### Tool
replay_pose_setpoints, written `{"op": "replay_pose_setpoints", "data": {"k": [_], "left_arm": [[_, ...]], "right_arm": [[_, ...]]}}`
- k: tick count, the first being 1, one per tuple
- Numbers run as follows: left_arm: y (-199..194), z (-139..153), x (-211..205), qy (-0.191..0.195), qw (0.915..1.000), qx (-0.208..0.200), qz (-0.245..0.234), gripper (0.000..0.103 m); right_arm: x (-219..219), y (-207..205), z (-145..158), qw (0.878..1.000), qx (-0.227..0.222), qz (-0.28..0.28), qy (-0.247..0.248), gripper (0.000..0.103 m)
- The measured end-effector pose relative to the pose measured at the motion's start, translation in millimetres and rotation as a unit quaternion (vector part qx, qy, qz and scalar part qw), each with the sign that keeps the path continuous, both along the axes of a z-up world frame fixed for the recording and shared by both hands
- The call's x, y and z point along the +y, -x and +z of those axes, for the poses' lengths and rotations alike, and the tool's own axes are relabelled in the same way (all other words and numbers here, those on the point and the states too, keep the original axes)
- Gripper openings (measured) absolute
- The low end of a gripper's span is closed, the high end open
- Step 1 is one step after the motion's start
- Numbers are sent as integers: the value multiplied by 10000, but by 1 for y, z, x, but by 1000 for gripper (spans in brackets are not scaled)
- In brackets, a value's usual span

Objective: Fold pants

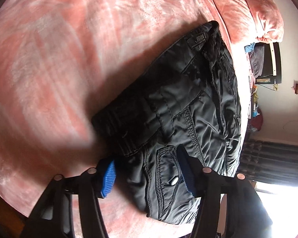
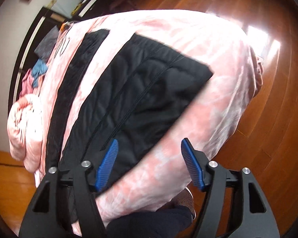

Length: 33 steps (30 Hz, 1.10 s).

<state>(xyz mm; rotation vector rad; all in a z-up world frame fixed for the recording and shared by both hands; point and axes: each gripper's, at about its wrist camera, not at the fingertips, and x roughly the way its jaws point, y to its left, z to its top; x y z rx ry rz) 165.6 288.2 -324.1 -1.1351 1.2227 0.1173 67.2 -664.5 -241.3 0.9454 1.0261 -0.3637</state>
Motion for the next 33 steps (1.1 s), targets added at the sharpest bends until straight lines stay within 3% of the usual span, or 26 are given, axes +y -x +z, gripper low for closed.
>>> {"op": "replay_pose_setpoints", "data": {"k": [2,6,8,11,16,19,21,22,24,25,26,30,32,33], "left_arm": [[-3,3,-4,-332,9992,188,-77,39],[0,8,-6,-631,9978,214,53,25],[4,9,-4,-656,9973,197,251,20],[11,21,-2,-1009,9940,132,397,17],[26,23,9,-1151,9907,161,702,16],[23,22,4,-1316,9891,278,598,18],[24,22,5,-1332,9886,370,601,20],[23,23,6,-1306,9888,390,603,22],[25,29,9,-1305,9886,453,597,30],[20,33,6,-1465,9863,540,529,42],[19,40,9,-1651,9836,604,411,56],[-3,88,22,-2902,9560,424,-83,73],[-30,110,31,-3069,9511,-12,-356,90],[-46,120,35,-3081,9498,-249,-485,91]], "right_arm": [[-28,2,-9,9993,-51,-372,-79,75],[-49,-11,-24,9980,-257,-499,-306,72],[-47,-22,-35,9976,-238,-420,-489,43],[-39,-26,-37,9978,-279,-353,-485,22],[-15,-28,-21,9985,-419,45,-357,19],[-14,-28,-30,9996,-219,91,-178,18],[-19,-27,-42,9994,-155,41,-312,18],[-20,-27,-43,9992,-160,42,-351,19],[-18,-30,-37,9988,-171,209,-399,31],[-18,-30,-33,9984,-178,322,-434,51],[-19,-30,-25,9988,-115,394,-276,57],[-28,-34,15,9960,143,612,634,57],[-29,-50,36,9939,-38,801,759,59],[-28,-63,46,9932,-208,916,691,63]]}}
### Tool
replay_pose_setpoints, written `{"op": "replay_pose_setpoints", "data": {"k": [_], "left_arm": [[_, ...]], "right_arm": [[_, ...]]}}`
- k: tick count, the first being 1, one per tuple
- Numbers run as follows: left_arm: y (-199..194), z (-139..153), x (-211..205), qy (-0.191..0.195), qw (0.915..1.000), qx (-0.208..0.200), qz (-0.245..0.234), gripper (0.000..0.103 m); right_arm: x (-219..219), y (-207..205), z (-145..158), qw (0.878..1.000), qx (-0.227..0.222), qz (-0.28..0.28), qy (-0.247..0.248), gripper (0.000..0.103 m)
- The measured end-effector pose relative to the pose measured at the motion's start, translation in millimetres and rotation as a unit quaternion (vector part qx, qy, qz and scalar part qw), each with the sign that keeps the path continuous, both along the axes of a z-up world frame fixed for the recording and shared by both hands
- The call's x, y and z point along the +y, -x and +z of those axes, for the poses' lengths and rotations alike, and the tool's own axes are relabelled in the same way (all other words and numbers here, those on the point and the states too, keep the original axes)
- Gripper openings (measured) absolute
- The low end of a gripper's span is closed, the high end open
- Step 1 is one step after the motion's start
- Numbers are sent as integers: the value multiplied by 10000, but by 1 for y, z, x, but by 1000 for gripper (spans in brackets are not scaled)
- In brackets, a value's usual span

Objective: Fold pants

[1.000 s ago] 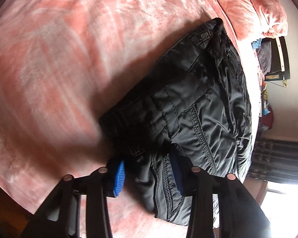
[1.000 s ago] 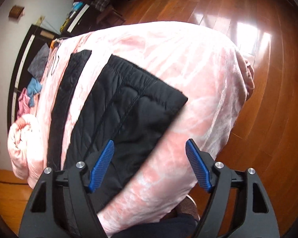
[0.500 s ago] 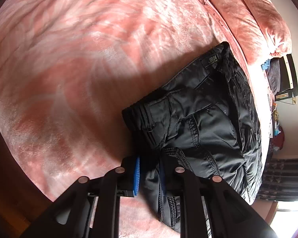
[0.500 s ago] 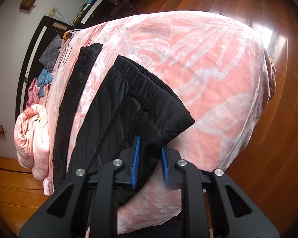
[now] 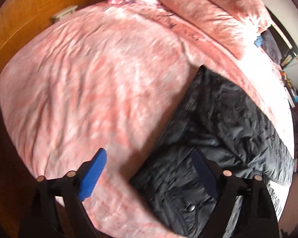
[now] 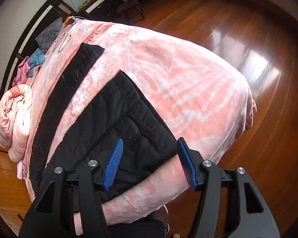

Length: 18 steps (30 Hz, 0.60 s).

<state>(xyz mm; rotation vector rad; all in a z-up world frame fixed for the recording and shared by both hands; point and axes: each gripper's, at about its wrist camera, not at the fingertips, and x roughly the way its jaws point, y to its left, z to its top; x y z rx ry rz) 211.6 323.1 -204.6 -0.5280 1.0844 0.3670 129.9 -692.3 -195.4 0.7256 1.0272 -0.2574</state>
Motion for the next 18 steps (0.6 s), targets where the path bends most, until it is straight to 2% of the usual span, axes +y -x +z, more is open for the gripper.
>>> {"op": "replay_pose_setpoints", "data": {"k": [2,6,9,11,15,18], "left_arm": [[-43,13,6,57,9985,-314,-443,100],[-139,9,2,355,9930,-376,-1060,99],[-206,-22,4,910,9876,-123,-1272,99],[-232,-46,-1,1064,9854,76,-1324,99],[-255,-82,-9,1289,9787,389,-1547,98],[-261,-89,-21,1236,9740,497,-1830,88]], "right_arm": [[8,-29,18,9993,-305,180,-128,93],[34,-114,27,9969,-206,746,-149,93],[54,-178,25,9926,-114,1190,-200,93],[62,-219,23,9899,-112,1394,-245,93],[72,-291,20,9846,-55,1740,-174,93],[69,-337,13,9814,38,1918,-106,93]]}}
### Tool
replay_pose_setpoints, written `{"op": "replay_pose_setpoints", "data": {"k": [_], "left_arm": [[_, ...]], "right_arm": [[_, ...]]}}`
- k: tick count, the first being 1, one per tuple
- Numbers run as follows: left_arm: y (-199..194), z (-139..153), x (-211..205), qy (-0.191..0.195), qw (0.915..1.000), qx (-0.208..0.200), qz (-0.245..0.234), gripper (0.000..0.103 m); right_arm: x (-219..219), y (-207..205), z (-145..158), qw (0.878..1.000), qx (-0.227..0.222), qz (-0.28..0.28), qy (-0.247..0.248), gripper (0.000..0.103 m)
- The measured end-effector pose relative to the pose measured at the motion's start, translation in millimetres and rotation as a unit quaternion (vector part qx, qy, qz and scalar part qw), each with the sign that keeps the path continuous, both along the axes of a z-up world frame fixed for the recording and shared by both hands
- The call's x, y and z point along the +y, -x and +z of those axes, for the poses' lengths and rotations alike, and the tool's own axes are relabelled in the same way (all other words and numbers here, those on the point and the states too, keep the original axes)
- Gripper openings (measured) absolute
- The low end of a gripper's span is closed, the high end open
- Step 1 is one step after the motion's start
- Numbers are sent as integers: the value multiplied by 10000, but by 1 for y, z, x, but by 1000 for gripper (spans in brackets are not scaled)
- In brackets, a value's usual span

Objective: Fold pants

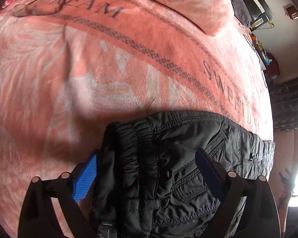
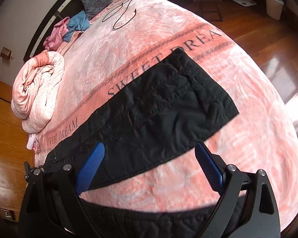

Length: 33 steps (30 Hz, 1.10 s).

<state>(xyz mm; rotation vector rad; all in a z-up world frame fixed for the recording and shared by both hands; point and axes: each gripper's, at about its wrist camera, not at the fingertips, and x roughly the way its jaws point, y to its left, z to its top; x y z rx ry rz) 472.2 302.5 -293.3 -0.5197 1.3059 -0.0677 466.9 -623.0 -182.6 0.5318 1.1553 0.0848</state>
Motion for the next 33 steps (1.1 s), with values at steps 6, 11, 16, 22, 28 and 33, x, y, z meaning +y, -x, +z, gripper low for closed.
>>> {"op": "replay_pose_setpoints", "data": {"k": [6,11,16,22,28,33], "left_arm": [[6,-2,3,-119,9999,72,-100,51],[9,-1,2,-311,9995,-19,-1,41],[9,-3,1,-317,9993,-106,170,40],[14,-4,7,-263,9990,-93,352,41],[20,1,2,-464,9974,-167,527,33],[26,16,-4,-596,9961,-290,589,20]], "right_arm": [[-28,-76,-21,9993,176,-35,336,92],[-52,-123,-44,9977,291,-116,601,92],[-51,-157,-71,9971,364,66,662,92],[-41,-176,-96,9956,514,477,627,69],[-44,-163,-79,9955,289,531,724,14],[-42,-144,-46,9963,-1,398,767,8]]}}
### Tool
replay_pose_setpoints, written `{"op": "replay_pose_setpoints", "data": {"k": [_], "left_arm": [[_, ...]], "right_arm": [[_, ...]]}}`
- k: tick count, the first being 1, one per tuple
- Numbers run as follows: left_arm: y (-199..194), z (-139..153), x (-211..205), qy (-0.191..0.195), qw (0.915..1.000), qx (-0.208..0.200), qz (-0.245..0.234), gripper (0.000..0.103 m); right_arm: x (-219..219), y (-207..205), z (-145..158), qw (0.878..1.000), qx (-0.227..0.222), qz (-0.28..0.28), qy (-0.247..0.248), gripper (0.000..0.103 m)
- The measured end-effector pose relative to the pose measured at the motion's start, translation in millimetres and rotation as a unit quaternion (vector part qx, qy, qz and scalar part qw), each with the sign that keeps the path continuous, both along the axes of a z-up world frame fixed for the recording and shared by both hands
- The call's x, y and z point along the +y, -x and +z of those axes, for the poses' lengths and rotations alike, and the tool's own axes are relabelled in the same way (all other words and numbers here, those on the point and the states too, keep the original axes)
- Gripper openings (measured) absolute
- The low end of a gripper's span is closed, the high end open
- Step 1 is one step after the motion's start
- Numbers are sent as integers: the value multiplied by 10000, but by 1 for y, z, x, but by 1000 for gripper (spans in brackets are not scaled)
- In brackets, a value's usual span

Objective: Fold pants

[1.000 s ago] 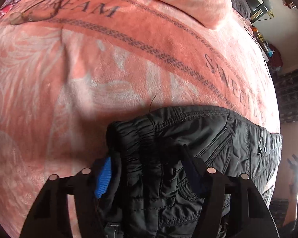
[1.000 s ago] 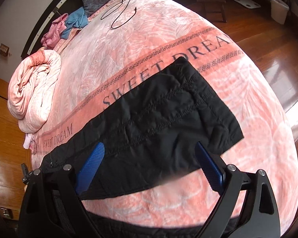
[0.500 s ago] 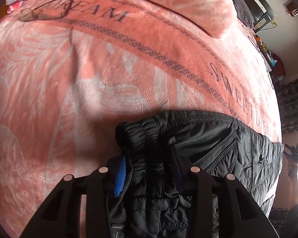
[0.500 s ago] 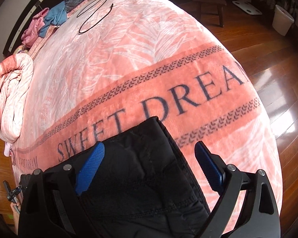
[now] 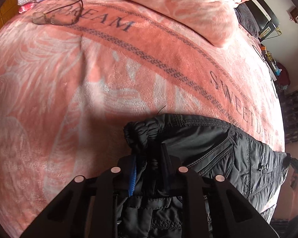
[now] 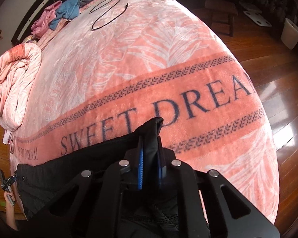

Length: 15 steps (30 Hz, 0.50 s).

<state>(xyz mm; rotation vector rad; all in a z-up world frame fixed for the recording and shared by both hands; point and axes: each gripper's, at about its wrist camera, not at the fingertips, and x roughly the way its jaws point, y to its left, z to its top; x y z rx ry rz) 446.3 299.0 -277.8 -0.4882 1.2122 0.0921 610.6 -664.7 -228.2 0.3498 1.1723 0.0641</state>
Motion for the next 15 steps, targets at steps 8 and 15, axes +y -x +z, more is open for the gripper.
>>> {"op": "replay_pose_setpoints", "data": {"k": [8,15], "left_arm": [[22,44,6,-21,9992,-403,30,6],[41,90,-1,75,9967,-802,-79,6]], "right_arm": [[1,52,77,9981,-593,-160,-47,7],[4,119,137,9938,-1069,-272,-121,6]]}}
